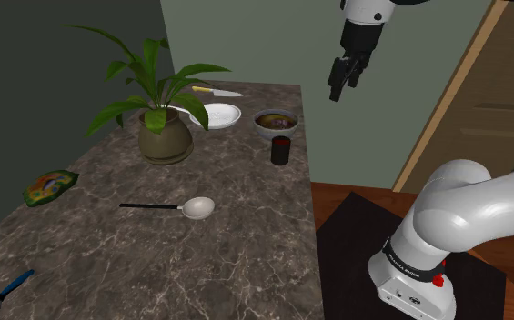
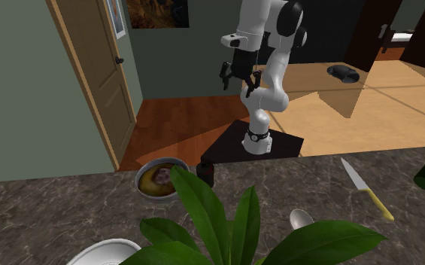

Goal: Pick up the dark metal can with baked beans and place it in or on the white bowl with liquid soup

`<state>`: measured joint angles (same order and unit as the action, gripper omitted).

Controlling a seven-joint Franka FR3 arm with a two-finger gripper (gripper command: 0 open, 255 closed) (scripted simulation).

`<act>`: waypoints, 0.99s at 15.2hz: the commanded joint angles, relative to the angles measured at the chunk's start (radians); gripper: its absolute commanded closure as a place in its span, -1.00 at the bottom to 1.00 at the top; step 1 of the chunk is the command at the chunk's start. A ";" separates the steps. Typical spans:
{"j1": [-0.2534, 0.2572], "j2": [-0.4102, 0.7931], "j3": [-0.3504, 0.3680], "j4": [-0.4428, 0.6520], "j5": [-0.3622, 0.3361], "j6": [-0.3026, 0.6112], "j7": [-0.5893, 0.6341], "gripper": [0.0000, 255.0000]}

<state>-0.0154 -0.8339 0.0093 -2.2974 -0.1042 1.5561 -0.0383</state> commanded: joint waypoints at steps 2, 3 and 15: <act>-0.002 0.026 -0.003 -0.008 0.002 0.029 0.006 -1.00; -0.004 0.053 -0.007 -0.014 0.004 0.057 0.012 -1.00; -0.022 0.444 -0.046 0.007 0.041 0.368 0.061 -1.00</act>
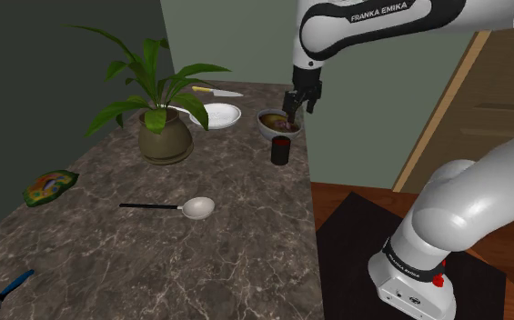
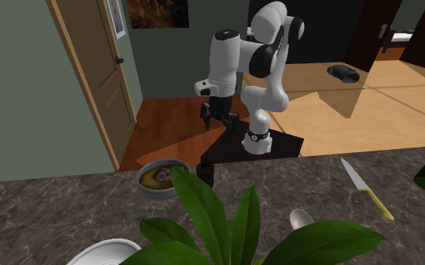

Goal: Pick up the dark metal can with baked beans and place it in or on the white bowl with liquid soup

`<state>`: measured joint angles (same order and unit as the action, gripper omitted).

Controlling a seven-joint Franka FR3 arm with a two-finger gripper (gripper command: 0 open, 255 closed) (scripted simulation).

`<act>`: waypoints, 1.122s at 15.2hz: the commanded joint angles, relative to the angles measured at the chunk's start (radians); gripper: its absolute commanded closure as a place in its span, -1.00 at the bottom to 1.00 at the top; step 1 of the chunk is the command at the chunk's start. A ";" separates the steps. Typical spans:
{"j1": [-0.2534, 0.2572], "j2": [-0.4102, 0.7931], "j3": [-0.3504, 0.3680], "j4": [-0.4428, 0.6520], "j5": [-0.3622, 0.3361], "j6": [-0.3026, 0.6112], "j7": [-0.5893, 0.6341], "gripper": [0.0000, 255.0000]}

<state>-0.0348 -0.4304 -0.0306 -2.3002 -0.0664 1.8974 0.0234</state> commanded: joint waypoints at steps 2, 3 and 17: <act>-0.004 0.114 -0.012 0.031 0.013 0.069 0.004 -1.00; -0.005 0.151 -0.015 0.043 0.018 0.089 0.006 -1.00; -0.012 0.459 -0.033 0.112 0.070 0.294 0.006 -1.00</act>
